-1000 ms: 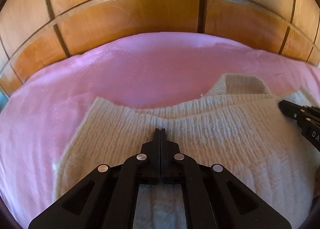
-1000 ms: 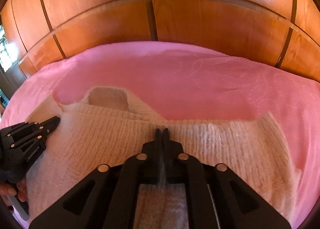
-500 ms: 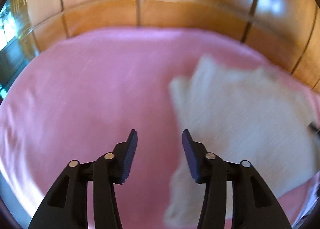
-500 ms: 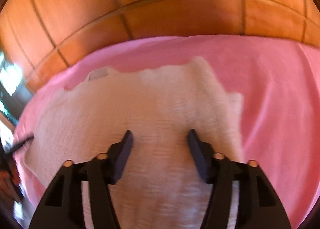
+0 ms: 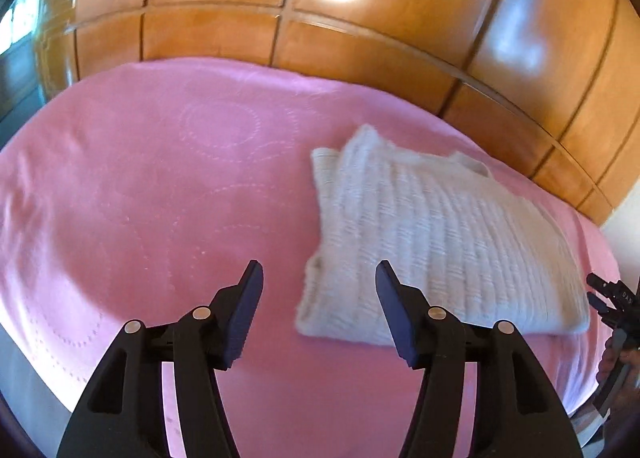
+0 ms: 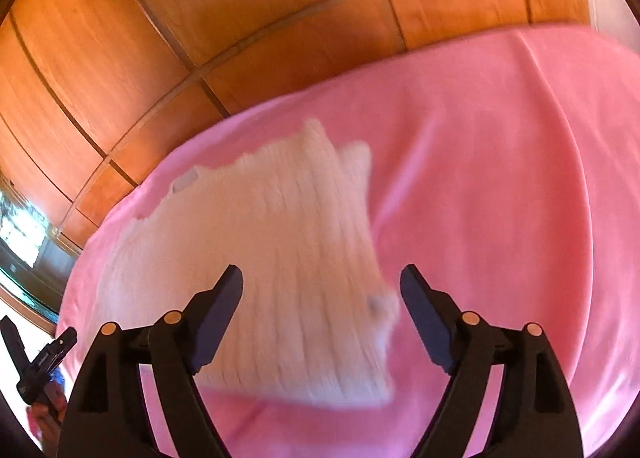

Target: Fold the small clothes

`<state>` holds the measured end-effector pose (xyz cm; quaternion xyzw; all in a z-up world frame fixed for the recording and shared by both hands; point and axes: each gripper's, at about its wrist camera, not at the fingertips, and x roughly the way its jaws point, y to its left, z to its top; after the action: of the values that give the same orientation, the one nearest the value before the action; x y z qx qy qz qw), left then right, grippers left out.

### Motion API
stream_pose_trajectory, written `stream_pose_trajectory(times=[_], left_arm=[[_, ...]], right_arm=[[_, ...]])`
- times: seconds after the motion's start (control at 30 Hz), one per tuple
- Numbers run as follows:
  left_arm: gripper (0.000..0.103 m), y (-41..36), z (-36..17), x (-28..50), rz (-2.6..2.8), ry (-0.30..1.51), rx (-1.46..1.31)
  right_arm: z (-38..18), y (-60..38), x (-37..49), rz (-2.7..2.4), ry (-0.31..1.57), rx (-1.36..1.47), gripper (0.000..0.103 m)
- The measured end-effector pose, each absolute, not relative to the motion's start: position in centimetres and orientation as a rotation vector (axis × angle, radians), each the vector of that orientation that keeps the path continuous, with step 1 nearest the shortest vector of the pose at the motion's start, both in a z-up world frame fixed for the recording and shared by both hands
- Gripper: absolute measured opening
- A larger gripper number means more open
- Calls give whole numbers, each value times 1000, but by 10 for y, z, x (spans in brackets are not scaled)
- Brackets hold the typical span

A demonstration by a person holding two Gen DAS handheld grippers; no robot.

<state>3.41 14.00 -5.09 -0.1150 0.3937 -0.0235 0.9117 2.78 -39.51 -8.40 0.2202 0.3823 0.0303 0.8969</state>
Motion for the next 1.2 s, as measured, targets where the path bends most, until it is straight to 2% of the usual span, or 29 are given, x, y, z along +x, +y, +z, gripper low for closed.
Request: stream_pose_trajectory(times=[0.2,0.47,0.7,1.0,1.07,1.13,1.2], left_arm=[[58,125,-50,31,-73,794,-158],[58,116,-58,35,-86,803,-118],[58,116,-70,46,-96,827,-116],[57,118,-87,60,-130,872,-147],[30,121,-95,67,-158,893,-180],[16,129,-101,73,-181,912,-240],[11,139,-103,76,-217,921,-319]], right_arm=[[-106,-398,2,115,829,572,81],[-110,-389,15,128,830,622,80],[-117,-394,18,85,844,636,46],[-115,-388,21,69,861,594,39],[-114,-386,24,65,865,586,37],[-114,-385,26,62,868,583,35],[-114,-384,27,57,869,582,33]])
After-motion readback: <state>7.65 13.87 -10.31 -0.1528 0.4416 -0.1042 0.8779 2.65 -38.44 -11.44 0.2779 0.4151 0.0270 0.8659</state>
